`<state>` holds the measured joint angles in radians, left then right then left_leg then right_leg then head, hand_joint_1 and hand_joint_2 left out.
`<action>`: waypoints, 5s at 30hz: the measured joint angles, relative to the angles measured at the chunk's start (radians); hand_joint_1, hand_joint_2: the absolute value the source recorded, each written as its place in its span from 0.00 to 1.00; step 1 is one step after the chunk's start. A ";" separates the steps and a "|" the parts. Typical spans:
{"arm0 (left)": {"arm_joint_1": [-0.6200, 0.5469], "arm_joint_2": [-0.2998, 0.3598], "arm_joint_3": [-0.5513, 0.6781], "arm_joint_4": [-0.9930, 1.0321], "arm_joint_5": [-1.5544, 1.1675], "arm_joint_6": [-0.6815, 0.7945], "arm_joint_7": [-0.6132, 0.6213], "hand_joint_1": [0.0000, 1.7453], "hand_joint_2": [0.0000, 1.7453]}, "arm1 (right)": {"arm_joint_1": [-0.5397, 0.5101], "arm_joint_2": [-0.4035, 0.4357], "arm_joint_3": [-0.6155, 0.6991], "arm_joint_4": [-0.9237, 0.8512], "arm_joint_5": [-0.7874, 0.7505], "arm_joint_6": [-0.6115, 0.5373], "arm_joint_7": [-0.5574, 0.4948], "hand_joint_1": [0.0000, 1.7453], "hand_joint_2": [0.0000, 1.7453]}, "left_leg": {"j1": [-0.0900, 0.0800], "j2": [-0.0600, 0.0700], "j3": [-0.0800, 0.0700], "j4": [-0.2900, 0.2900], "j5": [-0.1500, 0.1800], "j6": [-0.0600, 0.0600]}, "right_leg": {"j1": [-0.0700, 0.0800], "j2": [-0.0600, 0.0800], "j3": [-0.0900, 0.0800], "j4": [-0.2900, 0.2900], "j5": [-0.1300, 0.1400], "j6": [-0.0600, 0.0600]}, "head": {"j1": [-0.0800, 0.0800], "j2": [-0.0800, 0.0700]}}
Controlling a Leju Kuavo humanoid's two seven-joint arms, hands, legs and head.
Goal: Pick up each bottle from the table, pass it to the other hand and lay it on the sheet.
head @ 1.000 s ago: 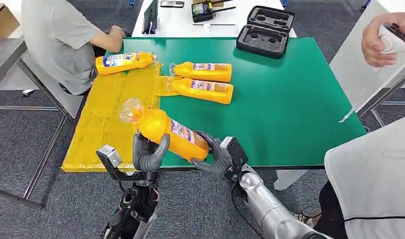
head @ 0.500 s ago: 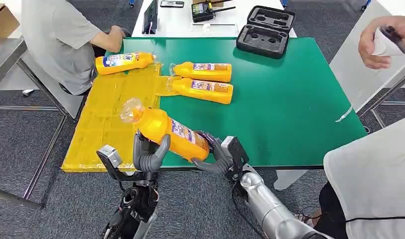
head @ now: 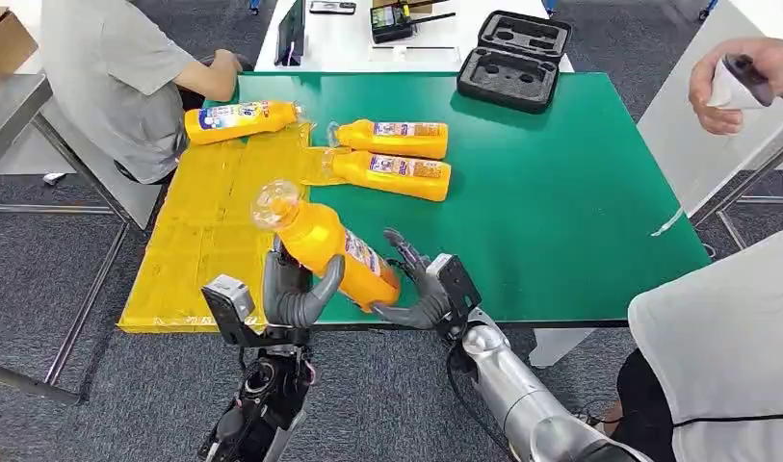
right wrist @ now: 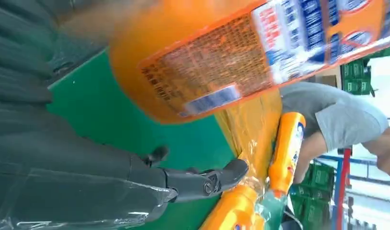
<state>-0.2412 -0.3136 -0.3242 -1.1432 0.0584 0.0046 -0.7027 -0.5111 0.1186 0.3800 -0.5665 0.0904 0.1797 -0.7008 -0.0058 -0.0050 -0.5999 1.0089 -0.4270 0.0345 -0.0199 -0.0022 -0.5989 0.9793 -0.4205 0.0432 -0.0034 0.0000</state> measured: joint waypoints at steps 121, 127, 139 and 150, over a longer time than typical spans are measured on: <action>-0.273 0.195 0.093 0.669 -0.979 0.536 0.038 0.00 0.00 | 0.304 0.014 -0.152 -0.295 -0.030 -0.183 0.000 0.00 1.00 | 0.000 0.000 0.001 0.000 -0.001 -0.001 | 0.000 0.001 0.000 0.000 0.000 0.000 | 0.000 0.000; -0.023 0.198 0.021 0.372 -0.713 0.501 0.002 0.00 0.00 | 0.384 0.011 -0.156 -0.437 0.002 -0.237 0.000 0.00 1.00 | 0.000 0.001 -0.001 0.000 -0.002 -0.002 | 0.000 0.001 -0.002 0.000 -0.001 -0.001 | 0.001 0.000; 0.101 0.231 -0.101 0.042 -0.525 0.464 0.002 0.00 0.00 | 0.430 0.016 -0.157 -0.558 -0.006 -0.263 0.000 0.00 1.00 | 0.000 0.001 -0.001 -0.001 -0.001 -0.001 | 0.000 0.001 -0.001 0.000 0.000 -0.001 | 0.000 0.000; 0.148 0.248 -0.171 -0.198 -0.288 0.355 0.001 0.00 0.00 | 0.389 -0.032 -0.163 -0.486 0.368 -0.867 0.000 0.00 1.00 | 0.000 0.001 -0.001 -0.001 -0.001 -0.001 | 0.000 0.001 -0.001 0.000 -0.001 0.000 | 0.001 0.000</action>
<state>-0.0927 -0.0660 -0.4955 -1.3413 -0.2296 0.3593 -0.7015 -0.1225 0.0862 0.2171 -1.0521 0.4582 -0.6870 -0.7004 -0.0059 -0.0044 -0.6006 1.0083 -0.4281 0.0339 -0.0202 -0.0014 -0.6002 0.9789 -0.4210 0.0427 -0.0027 0.0000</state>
